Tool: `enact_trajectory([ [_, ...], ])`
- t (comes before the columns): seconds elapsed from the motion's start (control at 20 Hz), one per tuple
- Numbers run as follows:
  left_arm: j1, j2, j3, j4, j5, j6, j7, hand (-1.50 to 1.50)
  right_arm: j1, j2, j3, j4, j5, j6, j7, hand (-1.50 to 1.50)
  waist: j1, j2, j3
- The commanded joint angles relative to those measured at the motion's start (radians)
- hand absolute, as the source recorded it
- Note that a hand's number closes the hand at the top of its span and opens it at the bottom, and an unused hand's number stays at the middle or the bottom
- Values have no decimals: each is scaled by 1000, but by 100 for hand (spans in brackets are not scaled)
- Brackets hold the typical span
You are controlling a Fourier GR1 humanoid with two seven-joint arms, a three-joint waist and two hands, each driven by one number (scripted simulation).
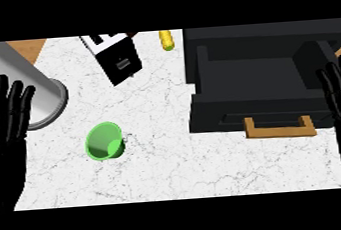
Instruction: Pick up the cup, place it into the drawer and close the drawer
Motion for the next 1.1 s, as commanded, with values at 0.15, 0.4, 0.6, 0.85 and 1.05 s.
enact_trajectory([
  [0.15, -28, 1, -19, 49, 80, -82, -29, -150, -1, 45, 69, -32, 9, -2, 22, -150, -38, 22, 2],
  [0.4, 11, -76, -74, 74, 238, -110, 59, -150, -47, 44, 64, 16, -100, 39, 112, -150, -34, 23, 2],
  [0.6, 2, -57, -16, 88, 281, -133, 45, -150, -60, 62, 61, 24, -95, 26, 95, -150, -33, 22, 2],
  [0.85, 93, -114, -138, 74, 184, -124, -9, -150, -106, 45, 19, 57, -129, 40, 102, -150, -31, 22, 2],
  [1.05, -36, -72, -25, 127, 246, -122, 49, -150, -27, 57, 33, 84, -102, 67, 15, -150, -34, 22, 2],
])
